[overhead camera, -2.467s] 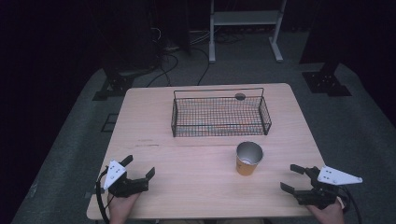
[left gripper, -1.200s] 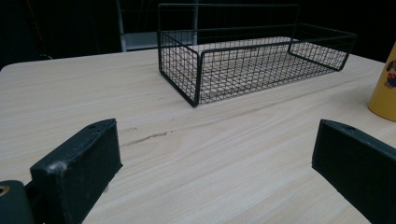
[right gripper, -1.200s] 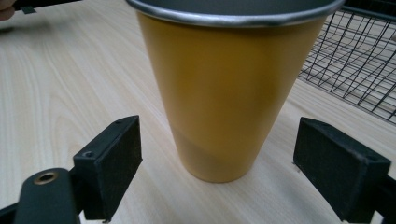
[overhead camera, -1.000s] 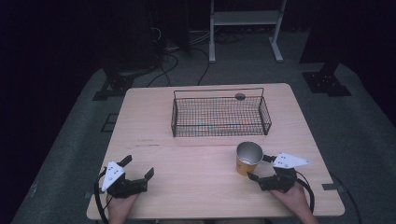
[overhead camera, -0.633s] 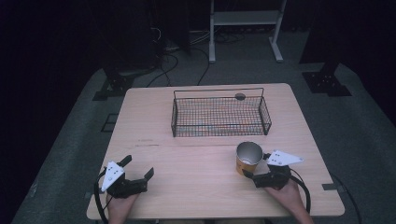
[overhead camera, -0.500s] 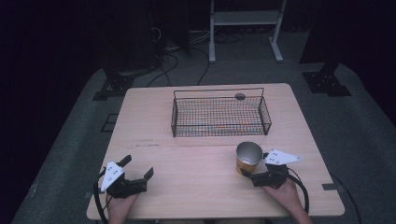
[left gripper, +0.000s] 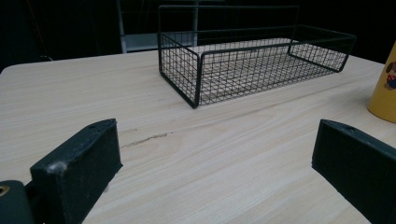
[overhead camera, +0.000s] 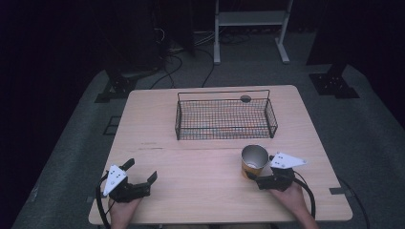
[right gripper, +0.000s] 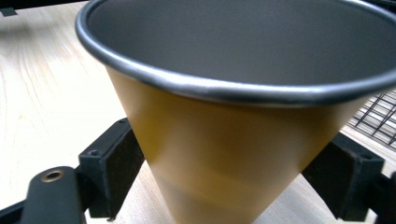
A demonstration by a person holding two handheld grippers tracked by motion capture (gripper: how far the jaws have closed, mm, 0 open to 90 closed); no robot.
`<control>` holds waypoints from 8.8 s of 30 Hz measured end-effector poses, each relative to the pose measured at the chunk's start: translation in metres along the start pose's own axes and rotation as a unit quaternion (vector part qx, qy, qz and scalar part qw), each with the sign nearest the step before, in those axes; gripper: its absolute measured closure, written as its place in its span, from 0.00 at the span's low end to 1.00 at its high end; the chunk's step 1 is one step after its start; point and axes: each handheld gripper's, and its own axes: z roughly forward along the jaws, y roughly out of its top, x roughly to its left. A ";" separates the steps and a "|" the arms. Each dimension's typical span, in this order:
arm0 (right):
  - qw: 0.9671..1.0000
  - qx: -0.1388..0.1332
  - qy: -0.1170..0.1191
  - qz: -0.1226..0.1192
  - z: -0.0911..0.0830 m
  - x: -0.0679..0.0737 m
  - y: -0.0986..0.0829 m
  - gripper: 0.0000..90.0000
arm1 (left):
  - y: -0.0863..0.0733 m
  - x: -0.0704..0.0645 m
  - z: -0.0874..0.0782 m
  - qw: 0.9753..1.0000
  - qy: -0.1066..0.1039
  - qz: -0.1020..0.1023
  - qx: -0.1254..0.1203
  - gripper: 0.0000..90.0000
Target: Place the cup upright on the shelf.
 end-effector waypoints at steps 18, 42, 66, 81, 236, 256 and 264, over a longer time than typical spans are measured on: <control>1.000 -0.010 0.001 -0.002 -0.004 0.002 0.003 0.21 | 0.000 0.001 -0.001 1.000 0.003 0.000 -0.001 0.00; 0.999 -0.018 0.024 -0.012 -0.015 -0.002 0.038 0.21 | 0.000 0.002 -0.002 1.000 0.005 -0.001 -0.003 0.00; 0.997 -0.049 0.052 -0.004 -0.004 -0.039 0.109 0.21 | -0.001 0.003 -0.002 1.000 0.006 -0.001 -0.004 0.00; 0.997 -0.039 0.068 -0.007 0.039 -0.056 0.155 0.21 | -0.001 0.004 -0.003 1.000 0.006 -0.004 -0.006 0.00; 0.991 0.130 0.034 -0.019 0.085 -0.139 0.139 0.18 | -0.001 0.011 -0.013 0.999 0.019 -0.022 -0.029 0.00; 0.996 0.076 0.043 0.000 0.030 -0.119 0.116 0.19 | -0.001 0.008 -0.010 0.999 0.017 -0.016 -0.023 0.00; 0.996 0.079 0.047 0.013 0.019 -0.115 0.101 0.19 | -0.001 0.009 -0.012 0.999 0.018 -0.016 -0.024 0.00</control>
